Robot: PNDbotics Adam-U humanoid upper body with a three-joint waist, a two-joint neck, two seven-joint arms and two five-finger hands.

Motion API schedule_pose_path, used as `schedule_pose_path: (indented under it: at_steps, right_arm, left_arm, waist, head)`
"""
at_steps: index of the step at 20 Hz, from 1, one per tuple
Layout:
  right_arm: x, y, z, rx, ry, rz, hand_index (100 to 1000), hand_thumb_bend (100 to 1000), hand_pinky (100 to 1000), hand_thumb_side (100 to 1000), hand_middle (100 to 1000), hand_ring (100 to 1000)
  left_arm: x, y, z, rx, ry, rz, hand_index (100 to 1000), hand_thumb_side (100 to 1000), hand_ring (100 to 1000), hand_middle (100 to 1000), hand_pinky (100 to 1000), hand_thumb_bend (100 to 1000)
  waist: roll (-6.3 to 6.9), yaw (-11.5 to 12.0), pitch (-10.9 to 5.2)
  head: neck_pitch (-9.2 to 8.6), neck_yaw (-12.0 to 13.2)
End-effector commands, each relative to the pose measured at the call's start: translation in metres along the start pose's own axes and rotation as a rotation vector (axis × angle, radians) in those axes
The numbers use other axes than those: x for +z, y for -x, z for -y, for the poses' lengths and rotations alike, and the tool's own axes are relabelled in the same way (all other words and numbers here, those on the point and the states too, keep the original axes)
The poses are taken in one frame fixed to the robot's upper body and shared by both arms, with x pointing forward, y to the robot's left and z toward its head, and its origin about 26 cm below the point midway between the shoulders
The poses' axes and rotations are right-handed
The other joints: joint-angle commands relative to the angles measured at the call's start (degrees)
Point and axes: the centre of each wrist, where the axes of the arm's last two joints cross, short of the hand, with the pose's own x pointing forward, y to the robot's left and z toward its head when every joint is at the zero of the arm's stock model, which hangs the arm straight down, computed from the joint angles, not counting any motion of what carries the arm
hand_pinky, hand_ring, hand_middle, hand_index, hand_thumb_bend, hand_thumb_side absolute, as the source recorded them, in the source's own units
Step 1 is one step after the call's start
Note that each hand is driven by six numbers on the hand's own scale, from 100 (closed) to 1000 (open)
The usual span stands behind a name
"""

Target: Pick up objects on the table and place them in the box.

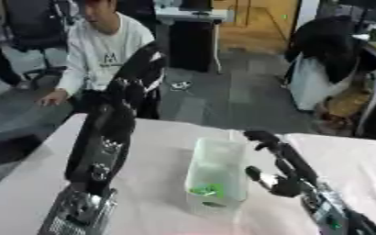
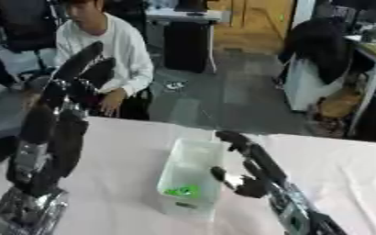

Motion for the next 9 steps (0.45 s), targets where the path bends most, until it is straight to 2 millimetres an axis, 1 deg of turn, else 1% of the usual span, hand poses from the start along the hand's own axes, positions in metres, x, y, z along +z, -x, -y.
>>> schedule_pose_path:
  at_steps: [1,5,8,9]
  right_arm:
    - [-0.004,-0.039,0.038,-0.114,0.115,0.043,935,489,592,1000,809,784]
    - [0.015,-0.076,0.053,-0.262,0.236,0.059,918,461,542,1000,792,763]
    - [0.027,-0.099,0.06,-0.353,0.322,0.069,908,455,527,1000,783,753]
    - [0.029,-0.103,0.063,-0.357,0.336,0.06,897,451,519,1000,773,745]
  left_arm:
    - [0.0,-0.003,-0.011,-0.052,-0.008,-0.001,982,980,940,1000,969,363]
    - [0.007,-0.001,-0.018,-0.095,-0.018,-0.034,981,989,940,1000,967,355]
    - [0.011,0.0,-0.023,-0.124,-0.028,-0.055,981,994,940,1000,966,351]
    - [0.012,0.001,-0.023,-0.129,-0.031,-0.058,981,996,940,1000,966,349]
  waist:
    - [0.34,-0.68,-0.31]
    - [0.86,-2.51,-0.02]
    - [1.31,-3.82,0.33]
    - [1.38,-4.02,0.38]
  head:
    - [0.62,1.49]
    - [0.88,1.99]
    - [0.87,2.11]
    - [0.94,1.9]
